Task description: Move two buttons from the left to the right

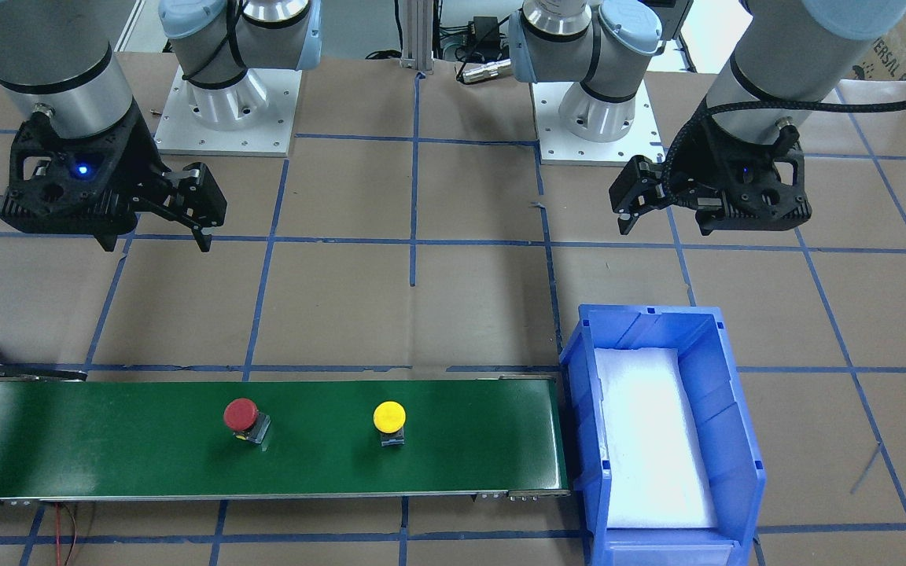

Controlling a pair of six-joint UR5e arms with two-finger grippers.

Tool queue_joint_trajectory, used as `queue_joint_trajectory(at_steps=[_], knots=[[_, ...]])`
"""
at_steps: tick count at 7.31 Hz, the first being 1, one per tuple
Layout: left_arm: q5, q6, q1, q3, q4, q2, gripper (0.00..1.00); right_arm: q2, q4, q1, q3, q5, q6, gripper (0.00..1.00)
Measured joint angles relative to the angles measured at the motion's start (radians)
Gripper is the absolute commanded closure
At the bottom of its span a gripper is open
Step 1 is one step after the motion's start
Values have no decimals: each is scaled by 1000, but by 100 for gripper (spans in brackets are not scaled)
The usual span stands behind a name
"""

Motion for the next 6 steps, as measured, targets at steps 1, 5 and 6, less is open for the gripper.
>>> queue_joint_trajectory(at_steps=[1,5,6], knots=[[-1,0,-2,0,0,0,0,17,8,-11,-19,-1,-12,0],[0,-2,-4,0,1,0,0,88,117,-86,-138,2,-88,0],[0,-2,-4,1,1,0,0,101,143,-115,-163,2,-154,0]])
